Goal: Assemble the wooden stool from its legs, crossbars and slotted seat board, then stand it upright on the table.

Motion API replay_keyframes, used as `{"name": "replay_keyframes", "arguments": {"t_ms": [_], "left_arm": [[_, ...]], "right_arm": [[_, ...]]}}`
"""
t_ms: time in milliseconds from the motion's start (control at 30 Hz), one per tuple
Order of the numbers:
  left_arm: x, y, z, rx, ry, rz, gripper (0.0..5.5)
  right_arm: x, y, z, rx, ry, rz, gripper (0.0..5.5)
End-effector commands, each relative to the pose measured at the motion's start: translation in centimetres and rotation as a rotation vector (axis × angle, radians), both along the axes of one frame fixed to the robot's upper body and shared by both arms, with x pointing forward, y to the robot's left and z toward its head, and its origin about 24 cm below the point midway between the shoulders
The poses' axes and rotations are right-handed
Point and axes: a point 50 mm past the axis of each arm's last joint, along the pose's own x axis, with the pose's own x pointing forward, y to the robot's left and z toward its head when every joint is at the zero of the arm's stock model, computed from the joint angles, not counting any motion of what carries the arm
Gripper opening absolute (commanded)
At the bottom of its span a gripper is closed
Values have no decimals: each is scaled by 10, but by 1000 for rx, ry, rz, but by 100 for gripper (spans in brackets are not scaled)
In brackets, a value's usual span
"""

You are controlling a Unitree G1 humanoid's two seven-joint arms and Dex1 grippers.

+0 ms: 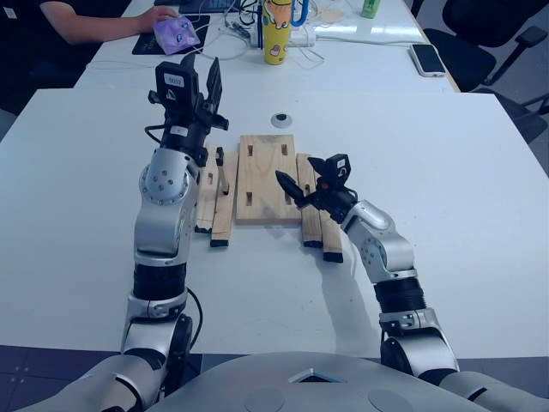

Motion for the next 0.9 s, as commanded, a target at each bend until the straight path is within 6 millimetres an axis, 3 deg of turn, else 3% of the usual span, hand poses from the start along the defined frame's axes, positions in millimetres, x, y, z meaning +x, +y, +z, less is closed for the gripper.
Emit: {"name": "replay_keyframes", "arguments": {"t_ms": [33, 100, 233, 433, 667, 833, 900], "left_arm": [[-13, 2, -13, -7, 55, 26, 256], [-20, -1, -22, -7, 97, 3, 284], [-27, -6, -40, 22, 184, -7, 284], [-25, -3, -47, 54, 226, 40, 284], [-26, -4, -77, 62, 377, 50, 284], [-25, -6, -83, 24, 407, 41, 284], [-25, -6, -80, -3, 388, 39, 257]], "right_arm": [[2, -2, 1, -18, -11, 0, 540], [2, -2, 1, -18, -11, 1, 540], [3, -1, 2, -19, -13, 1, 540], [2, 0, 1, -19, -9, 7, 540], [3, 2, 1, -20, -7, 13, 540], [3, 3, 2, -21, -8, 16, 540], [3, 4, 2, -23, -8, 19, 540]]}}
